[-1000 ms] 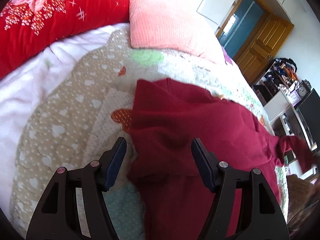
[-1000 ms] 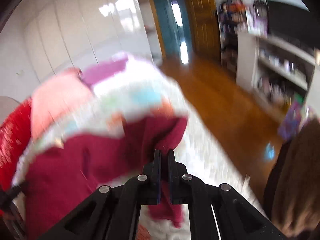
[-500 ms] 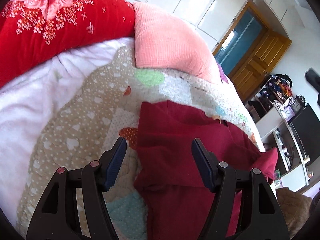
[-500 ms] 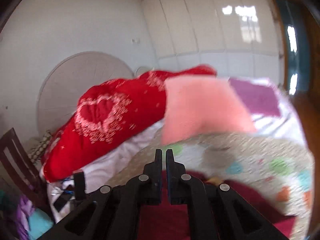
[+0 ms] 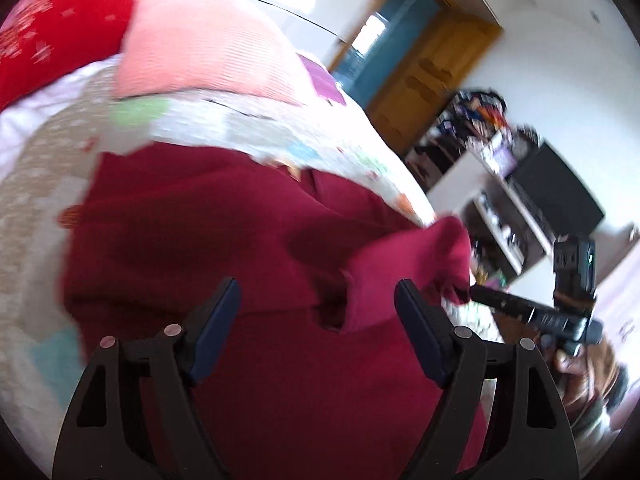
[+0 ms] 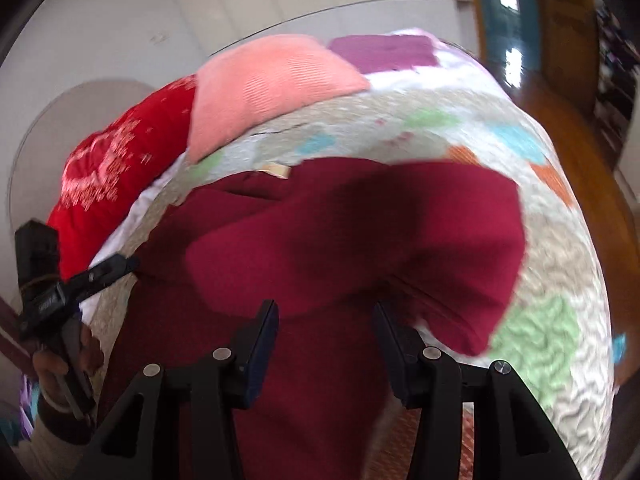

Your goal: Fold small clothes

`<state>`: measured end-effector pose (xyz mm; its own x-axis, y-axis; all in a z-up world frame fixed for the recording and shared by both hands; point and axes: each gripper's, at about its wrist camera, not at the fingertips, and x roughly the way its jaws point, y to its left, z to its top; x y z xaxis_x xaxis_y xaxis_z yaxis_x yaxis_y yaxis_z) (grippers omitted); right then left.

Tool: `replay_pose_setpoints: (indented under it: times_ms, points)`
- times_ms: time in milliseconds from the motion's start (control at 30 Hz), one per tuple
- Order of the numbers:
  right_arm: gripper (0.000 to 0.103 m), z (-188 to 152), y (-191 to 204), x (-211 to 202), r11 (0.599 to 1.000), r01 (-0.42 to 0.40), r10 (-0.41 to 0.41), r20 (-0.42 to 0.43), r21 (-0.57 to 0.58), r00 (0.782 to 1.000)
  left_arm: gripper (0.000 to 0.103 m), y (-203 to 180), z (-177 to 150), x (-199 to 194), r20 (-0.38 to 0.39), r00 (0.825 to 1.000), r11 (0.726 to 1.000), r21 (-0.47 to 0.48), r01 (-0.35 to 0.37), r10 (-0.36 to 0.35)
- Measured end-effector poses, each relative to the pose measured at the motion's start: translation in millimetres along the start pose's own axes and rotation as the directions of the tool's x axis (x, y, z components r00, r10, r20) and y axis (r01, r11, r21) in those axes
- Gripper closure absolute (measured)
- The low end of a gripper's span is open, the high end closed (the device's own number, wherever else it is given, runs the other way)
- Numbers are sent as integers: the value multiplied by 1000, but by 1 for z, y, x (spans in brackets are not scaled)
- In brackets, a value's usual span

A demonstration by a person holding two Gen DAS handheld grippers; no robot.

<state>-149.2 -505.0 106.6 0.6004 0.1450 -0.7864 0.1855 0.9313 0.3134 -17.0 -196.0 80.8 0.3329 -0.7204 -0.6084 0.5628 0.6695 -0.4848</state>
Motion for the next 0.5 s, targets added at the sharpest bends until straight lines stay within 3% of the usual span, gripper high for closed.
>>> replay_pose_setpoints:
  times_ms: [100,200,233,267,300,333,433,500]
  points:
    - [56,-15,-35,-8,992,-42,40,16,115,999,23,-21,-2,30,-29,1000,999,46,-11,12]
    - [56,-27,-52,-15,987,-64,62,18,147,998,24,-39,2,65,-84,996,998,68,-18,24]
    - [56,-28,-52,-17,988,-64,62,20,143,998,37,-44,3,71,-98,995,998,68,-14,20]
    - [56,-30,-54,-21,988,-62,59,29,141,998,69,-50,7,78,-130,991,998,69,-2,11]
    - [56,-31,-56,-24,988,-61,56,36,143,998,86,-56,13,82,-163,987,997,76,10,3]
    - [55,-32,-58,-28,987,-58,52,43,149,998,92,-61,20,80,-170,985,996,87,22,-7]
    - [55,-28,-62,-31,989,-26,18,56,145,998,92,-73,55,46,-87,996,993,114,19,-9]
    - [55,-20,-54,-30,993,-29,21,67,116,998,92,-63,83,22,-46,999,997,71,-11,14]
